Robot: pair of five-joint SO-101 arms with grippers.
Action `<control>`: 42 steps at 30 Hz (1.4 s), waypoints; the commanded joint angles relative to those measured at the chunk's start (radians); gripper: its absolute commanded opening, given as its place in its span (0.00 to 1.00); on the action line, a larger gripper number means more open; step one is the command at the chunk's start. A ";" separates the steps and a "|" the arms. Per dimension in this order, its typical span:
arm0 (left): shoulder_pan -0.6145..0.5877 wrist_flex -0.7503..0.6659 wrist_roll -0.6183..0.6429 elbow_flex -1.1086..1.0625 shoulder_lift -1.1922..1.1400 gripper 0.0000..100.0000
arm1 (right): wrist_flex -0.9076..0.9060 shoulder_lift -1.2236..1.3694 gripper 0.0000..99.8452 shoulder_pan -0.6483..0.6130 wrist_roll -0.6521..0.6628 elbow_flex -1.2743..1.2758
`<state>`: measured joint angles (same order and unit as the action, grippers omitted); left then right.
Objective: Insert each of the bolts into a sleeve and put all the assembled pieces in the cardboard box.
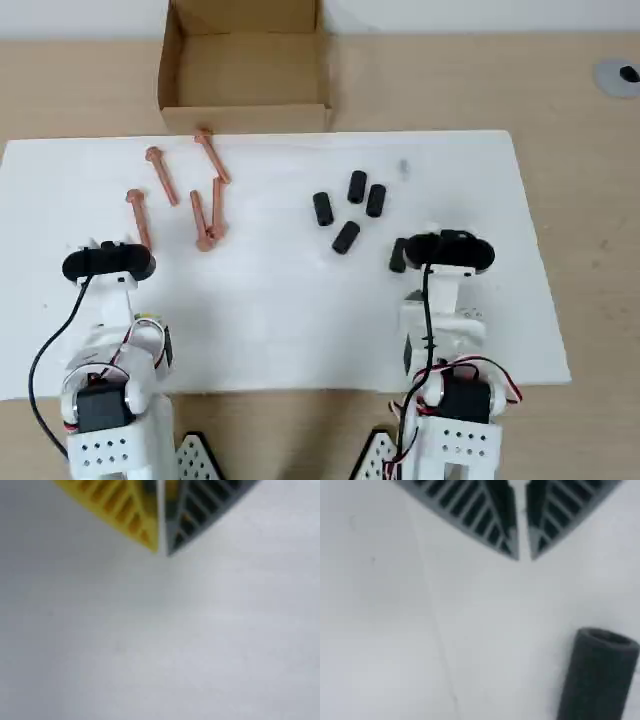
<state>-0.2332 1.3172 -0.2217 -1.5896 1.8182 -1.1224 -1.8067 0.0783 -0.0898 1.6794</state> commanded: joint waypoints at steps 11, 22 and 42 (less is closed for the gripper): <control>-0.012 -0.015 -0.002 0.005 0.005 0.01 | 0.017 -0.113 0.01 0.015 0.008 -0.002; -0.005 -0.015 -0.002 0.005 0.005 0.01 | 0.017 -0.113 0.01 0.015 0.008 -0.002; -0.003 -0.020 -0.002 0.005 0.005 0.01 | 0.023 -0.113 0.01 -0.038 0.008 -0.001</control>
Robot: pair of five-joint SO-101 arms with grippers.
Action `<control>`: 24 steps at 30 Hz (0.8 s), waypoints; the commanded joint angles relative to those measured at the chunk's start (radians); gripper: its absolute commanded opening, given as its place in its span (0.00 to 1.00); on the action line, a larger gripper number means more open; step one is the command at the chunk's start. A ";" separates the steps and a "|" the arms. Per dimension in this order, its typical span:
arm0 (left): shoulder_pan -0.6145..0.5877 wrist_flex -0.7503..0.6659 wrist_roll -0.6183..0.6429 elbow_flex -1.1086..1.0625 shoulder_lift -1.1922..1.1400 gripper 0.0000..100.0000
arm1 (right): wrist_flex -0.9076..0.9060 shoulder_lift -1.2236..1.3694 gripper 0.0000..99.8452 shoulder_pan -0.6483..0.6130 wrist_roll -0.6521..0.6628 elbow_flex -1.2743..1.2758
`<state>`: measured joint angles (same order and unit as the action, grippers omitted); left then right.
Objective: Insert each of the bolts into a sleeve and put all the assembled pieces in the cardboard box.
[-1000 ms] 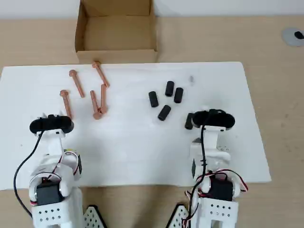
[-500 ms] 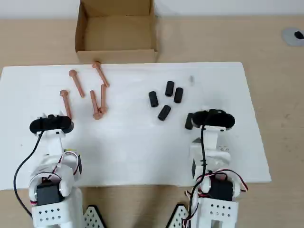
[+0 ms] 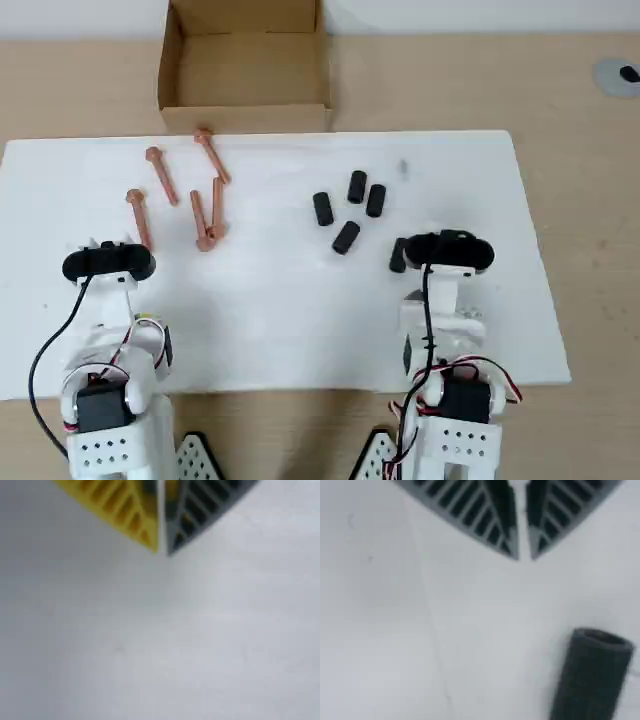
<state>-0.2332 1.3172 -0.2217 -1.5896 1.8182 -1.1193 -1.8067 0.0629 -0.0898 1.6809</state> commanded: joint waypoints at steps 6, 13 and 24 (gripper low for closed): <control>0.000 -0.083 -0.002 -0.008 0.005 0.01 | 0.020 -0.113 0.01 -0.045 0.002 -0.002; 0.002 -0.049 0.003 0.107 0.002 0.01 | -0.009 -0.108 0.01 -0.035 0.002 -0.061; -0.011 -0.135 -0.002 0.399 -0.335 0.01 | 0.000 -0.001 0.01 -0.102 0.011 -0.274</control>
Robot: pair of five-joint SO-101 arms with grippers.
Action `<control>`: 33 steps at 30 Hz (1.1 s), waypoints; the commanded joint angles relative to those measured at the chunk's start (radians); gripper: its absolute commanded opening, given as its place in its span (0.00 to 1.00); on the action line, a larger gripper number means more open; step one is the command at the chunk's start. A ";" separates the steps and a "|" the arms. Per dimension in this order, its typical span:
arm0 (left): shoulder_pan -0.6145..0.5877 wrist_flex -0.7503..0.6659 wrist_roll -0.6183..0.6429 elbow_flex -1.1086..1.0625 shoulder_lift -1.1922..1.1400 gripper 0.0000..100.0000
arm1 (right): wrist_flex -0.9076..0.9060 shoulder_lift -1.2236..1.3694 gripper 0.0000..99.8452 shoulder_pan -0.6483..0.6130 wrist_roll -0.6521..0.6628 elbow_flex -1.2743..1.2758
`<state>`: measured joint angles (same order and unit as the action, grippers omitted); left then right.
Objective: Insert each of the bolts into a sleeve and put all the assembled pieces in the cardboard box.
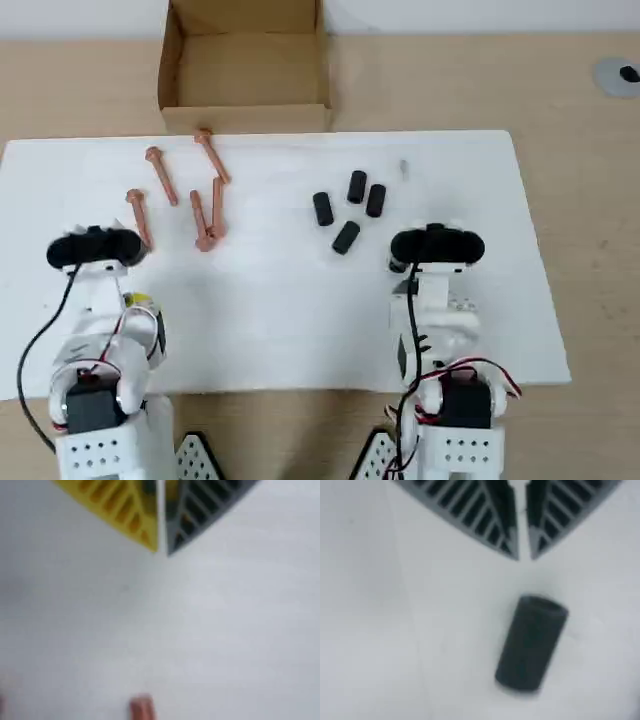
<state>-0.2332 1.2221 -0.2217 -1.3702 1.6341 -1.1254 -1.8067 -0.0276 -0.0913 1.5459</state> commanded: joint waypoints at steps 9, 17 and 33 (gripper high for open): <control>-0.011 -0.048 0.161 0.713 -0.872 0.01 | -0.035 0.756 0.01 -0.018 -0.009 -0.779; -0.012 -0.046 0.207 0.976 -1.279 0.01 | -0.287 1.319 0.01 -0.019 -0.032 -1.316; -0.094 0.097 0.206 1.430 -1.873 0.01 | -0.301 1.554 0.01 -0.062 0.284 -1.445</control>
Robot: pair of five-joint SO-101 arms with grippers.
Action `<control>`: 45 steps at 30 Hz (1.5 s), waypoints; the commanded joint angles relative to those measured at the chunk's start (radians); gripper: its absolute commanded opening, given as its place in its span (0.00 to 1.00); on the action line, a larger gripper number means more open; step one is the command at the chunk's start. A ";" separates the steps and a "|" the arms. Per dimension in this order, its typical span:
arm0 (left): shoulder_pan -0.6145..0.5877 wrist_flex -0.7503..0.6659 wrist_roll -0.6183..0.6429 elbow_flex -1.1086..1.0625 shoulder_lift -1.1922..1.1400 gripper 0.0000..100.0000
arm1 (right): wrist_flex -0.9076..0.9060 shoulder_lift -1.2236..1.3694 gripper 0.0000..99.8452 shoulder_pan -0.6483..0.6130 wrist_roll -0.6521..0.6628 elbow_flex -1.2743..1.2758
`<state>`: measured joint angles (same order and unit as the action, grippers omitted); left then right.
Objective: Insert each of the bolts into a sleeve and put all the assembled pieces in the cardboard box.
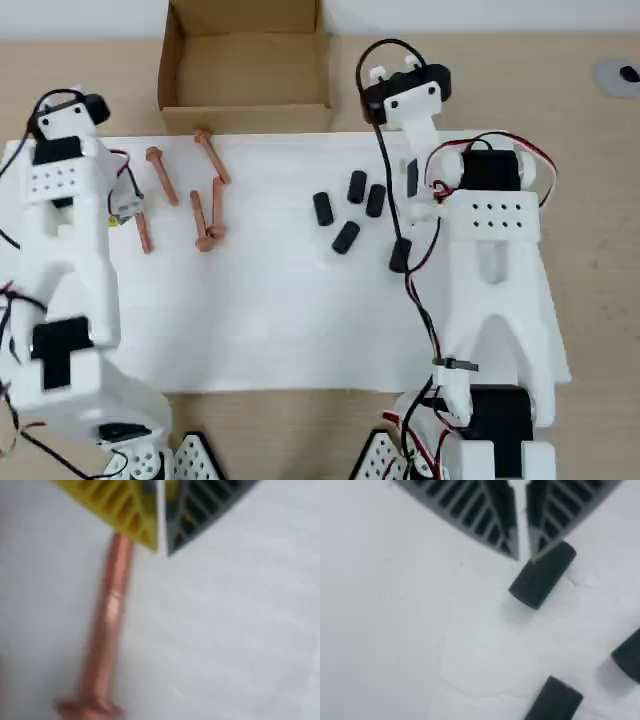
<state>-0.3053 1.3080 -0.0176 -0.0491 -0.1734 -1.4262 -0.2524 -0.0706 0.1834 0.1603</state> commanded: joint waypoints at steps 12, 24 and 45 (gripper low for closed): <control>-0.014 0.117 0.023 0.310 -0.173 0.01 | 0.009 0.018 0.01 -0.019 0.008 -0.056; 0.012 0.051 0.023 0.315 -0.239 0.11 | 0.012 0.053 0.01 -0.019 0.009 -0.056; 0.051 -0.110 0.060 0.282 -0.361 0.11 | 0.012 0.053 0.01 -0.019 0.011 -0.045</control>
<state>-0.2624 1.2467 0.0361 0.2240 -0.5386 -1.4262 -0.1987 -0.0736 0.1849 0.1603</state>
